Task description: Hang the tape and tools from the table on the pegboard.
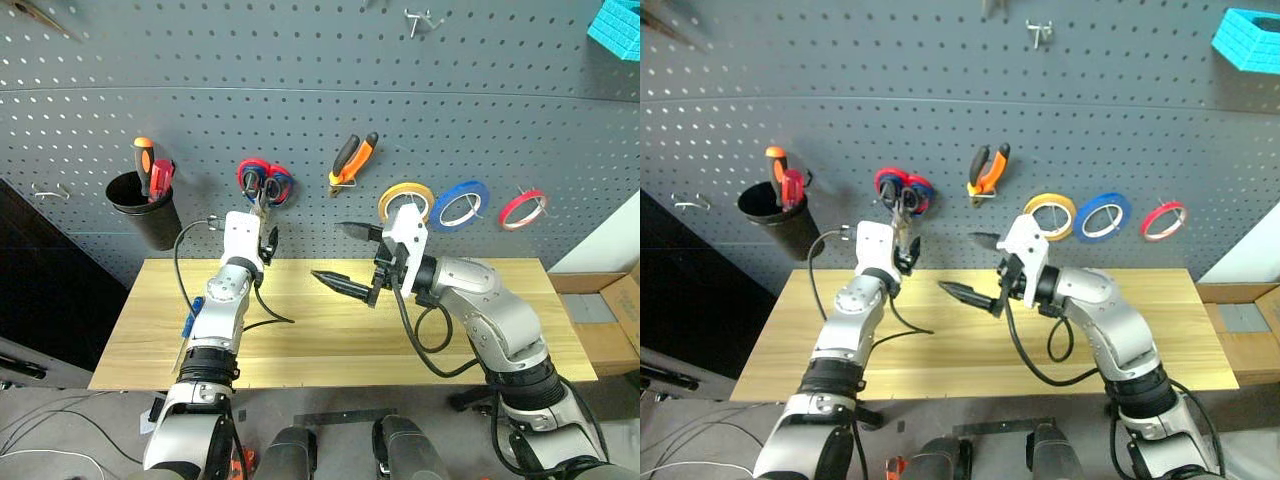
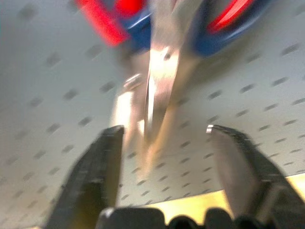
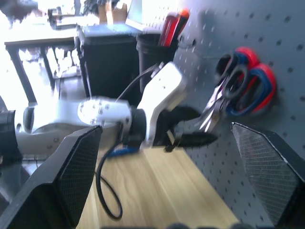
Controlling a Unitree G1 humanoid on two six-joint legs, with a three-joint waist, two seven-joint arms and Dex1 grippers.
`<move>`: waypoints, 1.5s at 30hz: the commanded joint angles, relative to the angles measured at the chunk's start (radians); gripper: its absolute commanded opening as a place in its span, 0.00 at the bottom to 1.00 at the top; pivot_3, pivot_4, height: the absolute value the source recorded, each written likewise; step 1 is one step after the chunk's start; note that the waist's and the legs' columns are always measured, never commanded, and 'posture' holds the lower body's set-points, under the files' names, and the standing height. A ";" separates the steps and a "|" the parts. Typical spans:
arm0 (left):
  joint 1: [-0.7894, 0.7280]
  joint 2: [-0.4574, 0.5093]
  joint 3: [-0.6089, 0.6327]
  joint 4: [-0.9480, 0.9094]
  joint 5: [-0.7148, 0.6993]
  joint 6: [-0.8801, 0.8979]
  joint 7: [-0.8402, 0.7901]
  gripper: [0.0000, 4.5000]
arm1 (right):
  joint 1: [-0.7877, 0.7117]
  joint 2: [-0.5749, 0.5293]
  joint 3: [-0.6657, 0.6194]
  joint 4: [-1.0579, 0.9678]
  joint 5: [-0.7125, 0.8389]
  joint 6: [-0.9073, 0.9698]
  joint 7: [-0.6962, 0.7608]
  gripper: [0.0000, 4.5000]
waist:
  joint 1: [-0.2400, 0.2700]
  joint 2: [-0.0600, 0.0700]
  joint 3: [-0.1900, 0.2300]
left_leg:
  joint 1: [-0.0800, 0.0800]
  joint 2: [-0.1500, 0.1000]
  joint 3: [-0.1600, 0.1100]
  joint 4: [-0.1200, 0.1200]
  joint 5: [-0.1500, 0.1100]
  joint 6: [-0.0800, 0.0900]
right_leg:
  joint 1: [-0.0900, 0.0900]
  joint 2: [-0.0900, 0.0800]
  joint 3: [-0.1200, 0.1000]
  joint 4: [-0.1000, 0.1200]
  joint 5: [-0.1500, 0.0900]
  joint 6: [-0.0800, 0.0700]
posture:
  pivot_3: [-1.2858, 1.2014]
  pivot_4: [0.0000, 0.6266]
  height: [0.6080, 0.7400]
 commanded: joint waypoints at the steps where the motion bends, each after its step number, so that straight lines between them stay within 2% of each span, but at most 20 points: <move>1: 0.073 0.059 0.033 -0.043 -0.015 0.190 -0.033 0.88 | 0.007 -0.012 -0.006 -0.018 0.014 0.003 0.016 1.00 | -0.003 0.000 0.000 | 0.000 0.000 0.000 0.000 0.000 0.000 | 0.000 0.000 0.000 0.000 0.000 0.000 | 0.50 0.23 1.00; 6: 0.142 0.120 0.081 -0.089 -0.058 0.304 -0.074 0.88 | 0.045 -0.007 0.001 0.005 0.023 0.005 0.029 1.00 | 0.006 0.000 0.000 | -0.001 0.001 -0.001 -0.001 0.000 0.000 | -0.002 0.000 0.000 0.001 0.000 0.000 | 0.51 0.24 1.00; 10: 0.121 0.190 0.105 -0.051 -0.109 0.494 -0.151 0.88 | 0.063 -0.015 0.044 0.001 0.004 0.012 0.050 1.00 | 0.009 0.000 0.000 | 0.000 0.000 -0.002 0.000 0.000 0.000 | 0.000 -0.001 -0.002 0.000 0.000 0.000 | 0.51 0.24 1.00; 17: 0.075 0.250 0.104 0.009 -0.116 0.596 -0.186 0.88 | 0.065 -0.027 0.075 0.000 -0.009 0.016 0.058 1.00 | 0.007 -0.001 0.000 | 0.000 0.000 -0.002 0.000 0.000 -0.001 | 0.000 -0.001 -0.002 0.000 0.000 0.000 | 0.51 0.24 1.00; 22: 0.059 0.243 0.083 0.123 -0.118 0.578 -0.225 0.88 | 0.068 -0.035 0.086 -0.005 -0.010 0.018 0.062 1.00 | 0.006 0.000 0.000 | 0.000 0.000 -0.002 0.000 0.000 -0.001 | -0.001 -0.001 -0.001 0.000 0.000 0.000 | 0.51 0.23 1.00; 27: -0.002 0.239 0.080 0.301 -0.099 0.477 -0.205 0.88 | 0.067 -0.042 0.094 -0.013 -0.015 0.024 0.067 1.00 | 0.007 -0.001 -0.001 | 0.000 0.000 -0.002 0.000 0.000 -0.001 | -0.001 -0.001 -0.002 0.000 0.000 0.000 | 0.51 0.24 1.00; 35: -0.063 0.249 0.063 0.484 -0.080 0.389 -0.206 0.88 | 0.077 -0.117 0.176 -0.019 -0.106 0.043 0.077 1.00 | 0.006 -0.001 -0.001 | 0.001 0.000 -0.002 0.000 0.000 -0.001 | 0.000 -0.003 -0.002 0.000 0.000 0.000 | 0.50 0.26 1.00; 38: -0.050 0.254 0.046 0.469 -0.076 0.417 -0.231 0.76 | 0.079 -0.131 0.190 -0.023 -0.117 0.073 0.085 1.00 | 0.005 -0.001 -0.001 | 0.001 0.000 -0.002 0.000 0.000 -0.001 | 0.000 -0.003 -0.002 0.000 0.000 0.000 | 0.50 0.26 1.00; 45: 0.025 0.278 0.053 0.269 -0.099 0.502 -0.266 0.26 | 0.073 -0.130 0.213 0.006 -0.155 0.082 0.087 1.00 | 0.001 -0.001 -0.001 | 0.001 0.000 -0.002 0.000 0.000 -0.001 | 0.000 -0.003 -0.002 0.001 0.000 0.000 | 0.51 0.25 1.00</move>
